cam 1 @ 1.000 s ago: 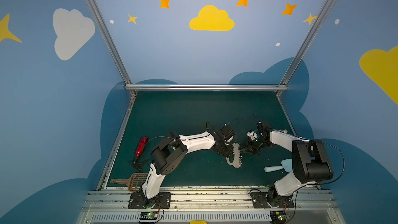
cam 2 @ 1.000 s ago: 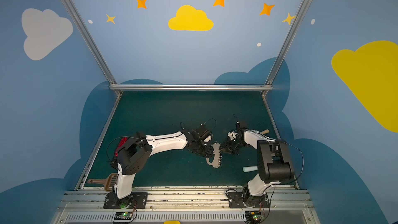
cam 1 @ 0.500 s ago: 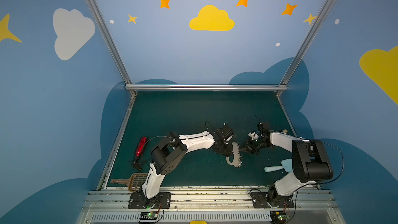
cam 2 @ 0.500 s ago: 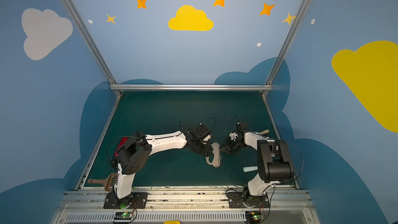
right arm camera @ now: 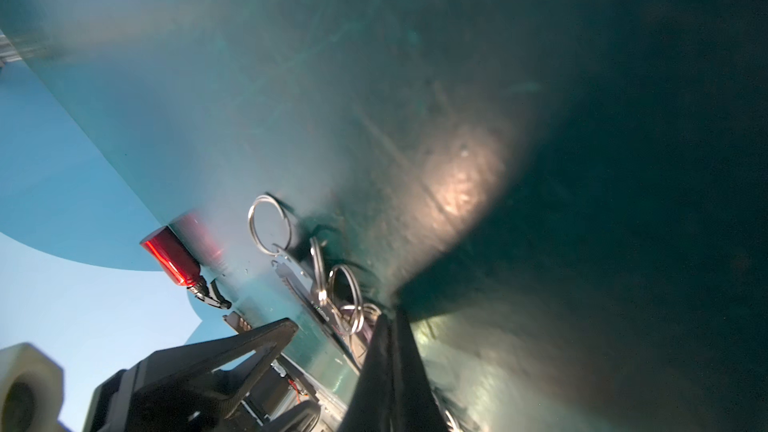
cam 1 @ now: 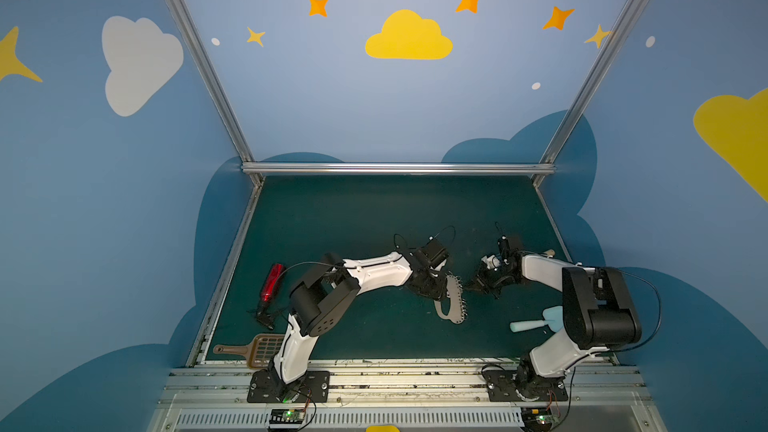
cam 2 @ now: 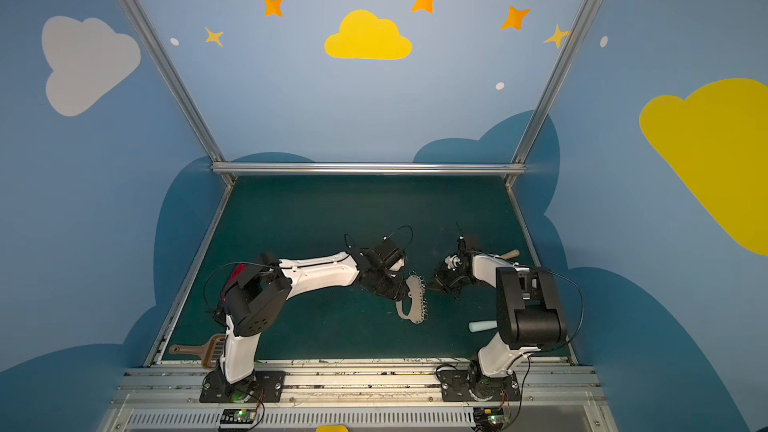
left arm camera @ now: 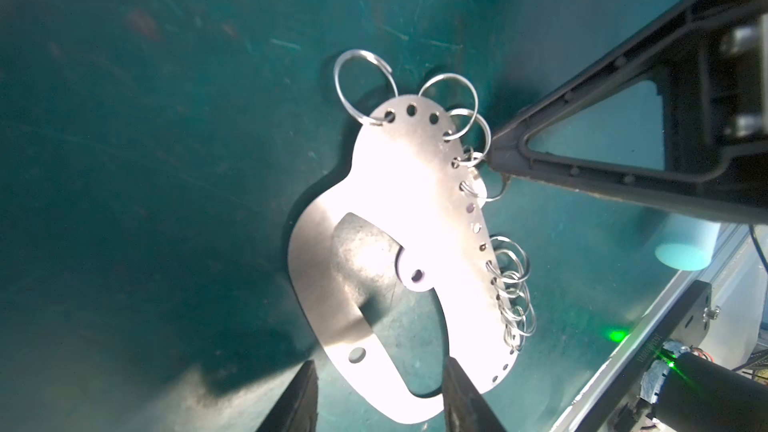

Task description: Put the keys on the keyring

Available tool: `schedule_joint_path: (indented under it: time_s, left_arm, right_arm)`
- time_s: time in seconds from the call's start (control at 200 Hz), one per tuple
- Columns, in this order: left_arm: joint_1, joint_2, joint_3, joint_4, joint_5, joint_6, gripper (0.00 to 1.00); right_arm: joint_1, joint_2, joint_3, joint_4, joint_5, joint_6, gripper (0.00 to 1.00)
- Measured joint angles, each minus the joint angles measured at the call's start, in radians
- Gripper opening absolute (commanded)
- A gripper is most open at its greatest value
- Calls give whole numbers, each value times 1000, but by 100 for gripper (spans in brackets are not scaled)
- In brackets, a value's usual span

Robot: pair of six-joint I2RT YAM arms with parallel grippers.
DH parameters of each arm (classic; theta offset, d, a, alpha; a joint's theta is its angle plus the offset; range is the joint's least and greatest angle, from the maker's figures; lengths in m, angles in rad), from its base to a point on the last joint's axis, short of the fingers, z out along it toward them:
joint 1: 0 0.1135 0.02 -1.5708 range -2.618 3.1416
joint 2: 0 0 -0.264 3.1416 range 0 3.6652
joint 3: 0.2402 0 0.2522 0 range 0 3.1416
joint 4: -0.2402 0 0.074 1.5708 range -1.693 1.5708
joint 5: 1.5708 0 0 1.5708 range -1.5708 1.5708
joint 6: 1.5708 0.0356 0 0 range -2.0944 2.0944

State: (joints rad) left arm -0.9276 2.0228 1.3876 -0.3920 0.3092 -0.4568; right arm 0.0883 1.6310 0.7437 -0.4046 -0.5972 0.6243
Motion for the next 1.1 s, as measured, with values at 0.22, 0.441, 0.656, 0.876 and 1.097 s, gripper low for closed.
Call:
schedule_joint_path:
  time_s: [0.22,0.441,0.656,0.876,1.097]
  left_arm:
    - [3,-32,-30,14,-13,42,51]
    - [-15,-54,-29,26,-90,178,53]
    - [-59,-56,-11,59,-156,492,51]
    - [-61,-13,112,71,-176,775,47]
    - [-74,89,184,77,-179,961,44]
  right_arm:
    - [-1,6,5,-1,-11,0,0]
    - [-4,0,20,-38,-23,-3,11]
    - [-76,-61,51,-130,-19,-66,37]
    - [-269,-171,76,-239,-13,-169,36]
    - [-443,-270,76,-327,-14,-247,33]
